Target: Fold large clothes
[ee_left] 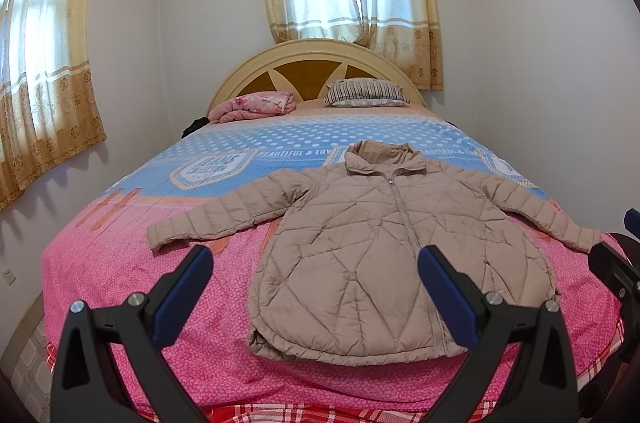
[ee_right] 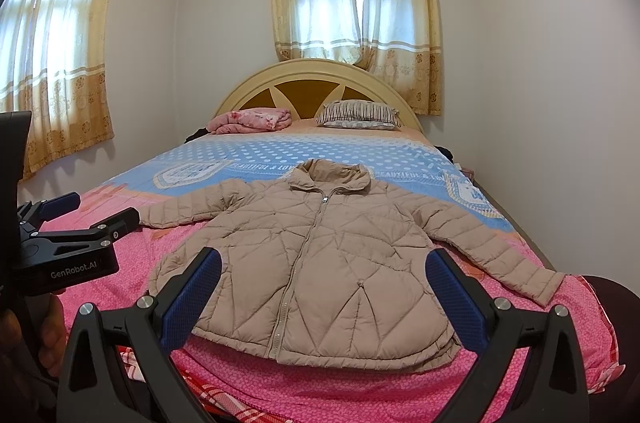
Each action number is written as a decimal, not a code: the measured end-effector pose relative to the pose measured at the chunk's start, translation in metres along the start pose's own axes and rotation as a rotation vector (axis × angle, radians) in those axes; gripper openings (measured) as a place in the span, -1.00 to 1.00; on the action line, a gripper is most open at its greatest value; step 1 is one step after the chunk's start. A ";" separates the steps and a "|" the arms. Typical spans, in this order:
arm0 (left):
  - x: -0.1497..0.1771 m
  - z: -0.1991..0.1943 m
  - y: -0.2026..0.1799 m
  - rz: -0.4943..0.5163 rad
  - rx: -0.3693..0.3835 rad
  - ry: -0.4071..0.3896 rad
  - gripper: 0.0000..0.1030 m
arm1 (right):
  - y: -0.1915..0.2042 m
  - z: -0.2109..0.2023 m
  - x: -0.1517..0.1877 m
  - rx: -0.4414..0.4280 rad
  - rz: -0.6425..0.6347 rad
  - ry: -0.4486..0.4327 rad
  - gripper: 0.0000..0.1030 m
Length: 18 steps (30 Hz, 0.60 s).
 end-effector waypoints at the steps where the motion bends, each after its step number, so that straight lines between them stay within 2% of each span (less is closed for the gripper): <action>1: 0.000 0.000 0.001 0.000 -0.001 0.000 1.00 | 0.000 0.000 0.000 0.000 0.000 -0.001 0.98; 18: -0.002 0.001 0.004 -0.004 -0.001 0.004 1.00 | 0.004 0.000 0.001 -0.010 -0.004 0.004 0.98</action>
Point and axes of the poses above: each gripper's, at about its wrist camera, not at the fingertips, and z roughly the way its jaws point, y to its left, x to its underside, the point moved 3 cm from there along z, roughly the way its jaws point, and after that the axes turned 3 degrees about y, right-handed, at the moved point
